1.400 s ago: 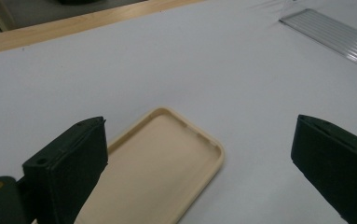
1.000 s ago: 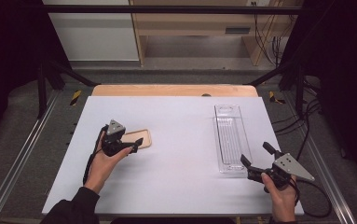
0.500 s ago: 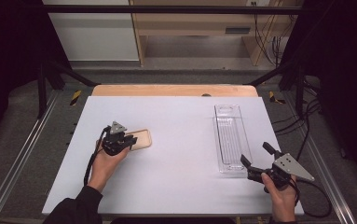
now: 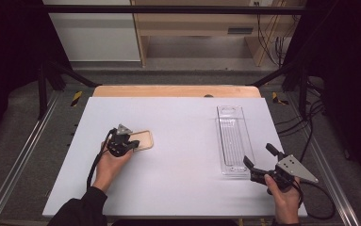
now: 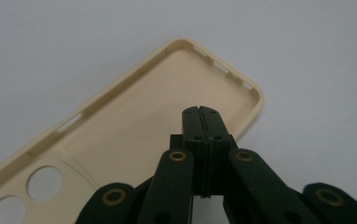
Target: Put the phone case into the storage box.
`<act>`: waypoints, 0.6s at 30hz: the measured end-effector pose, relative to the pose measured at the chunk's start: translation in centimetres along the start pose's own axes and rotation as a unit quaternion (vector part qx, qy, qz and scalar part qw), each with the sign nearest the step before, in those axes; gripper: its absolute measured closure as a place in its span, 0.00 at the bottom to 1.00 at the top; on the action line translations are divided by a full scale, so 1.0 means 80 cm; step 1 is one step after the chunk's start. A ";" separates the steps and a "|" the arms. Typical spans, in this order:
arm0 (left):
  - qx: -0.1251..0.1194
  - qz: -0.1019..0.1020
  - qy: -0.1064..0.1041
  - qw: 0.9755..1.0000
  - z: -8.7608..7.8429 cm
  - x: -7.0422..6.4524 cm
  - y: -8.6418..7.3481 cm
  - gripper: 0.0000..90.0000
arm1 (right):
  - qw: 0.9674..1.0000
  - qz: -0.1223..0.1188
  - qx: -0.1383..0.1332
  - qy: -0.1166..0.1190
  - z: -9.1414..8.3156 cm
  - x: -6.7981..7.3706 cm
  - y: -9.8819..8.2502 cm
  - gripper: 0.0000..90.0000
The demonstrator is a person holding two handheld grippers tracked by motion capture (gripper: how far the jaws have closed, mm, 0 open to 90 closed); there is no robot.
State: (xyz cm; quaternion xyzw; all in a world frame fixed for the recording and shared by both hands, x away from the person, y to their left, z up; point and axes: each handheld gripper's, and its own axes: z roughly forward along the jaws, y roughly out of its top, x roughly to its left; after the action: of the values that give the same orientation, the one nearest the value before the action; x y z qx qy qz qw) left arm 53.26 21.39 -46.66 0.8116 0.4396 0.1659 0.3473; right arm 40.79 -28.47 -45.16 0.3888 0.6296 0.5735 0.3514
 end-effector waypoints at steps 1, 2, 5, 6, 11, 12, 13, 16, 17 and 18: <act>-0.001 0.001 0.001 1.000 0.001 0.001 0.000 1.00 | 1.000 0.000 0.000 0.000 0.000 0.000 0.000 0.05; -0.001 0.001 0.001 1.000 0.001 0.001 0.000 1.00 | 1.000 0.000 0.000 0.000 0.000 0.000 0.000 0.05; 0.002 0.004 0.000 1.000 0.003 0.002 0.000 1.00 | 1.000 0.000 0.001 -0.001 0.000 -0.001 0.000 0.05; 0.005 0.002 -0.003 1.000 0.004 0.003 0.000 1.00 | 1.000 0.001 0.002 -0.001 0.000 -0.001 -0.001 0.05; 0.005 -0.004 -0.015 1.000 0.009 0.001 0.000 1.00 | 1.000 -0.005 0.004 -0.001 0.001 0.000 -0.001 0.05; 0.005 -0.004 -0.015 1.000 0.009 0.001 0.000 1.00 | 1.000 -0.005 0.004 -0.001 0.001 0.000 -0.001 0.05; 0.004 -0.004 -0.017 1.000 0.010 0.000 0.001 1.00 | 1.000 -0.005 0.004 -0.001 0.001 0.000 -0.001 0.05; 0.008 -0.001 -0.025 1.000 0.016 -0.005 0.007 1.00 | 1.000 -0.003 0.007 0.000 0.001 0.001 -0.001 0.05; 0.009 0.000 -0.027 1.000 0.018 -0.006 0.009 1.00 | 1.000 -0.003 0.007 0.000 0.001 0.001 -0.001 0.05; 0.009 0.000 -0.027 1.000 0.018 -0.006 0.009 1.00 | 1.000 -0.003 0.007 0.000 0.001 0.001 -0.001 0.05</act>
State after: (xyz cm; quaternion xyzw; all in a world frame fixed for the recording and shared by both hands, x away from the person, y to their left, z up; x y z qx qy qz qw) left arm 54.23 20.17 -47.16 0.8188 0.4313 0.1405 0.3519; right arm 40.85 -28.38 -45.26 0.3887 0.6348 0.5683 0.3505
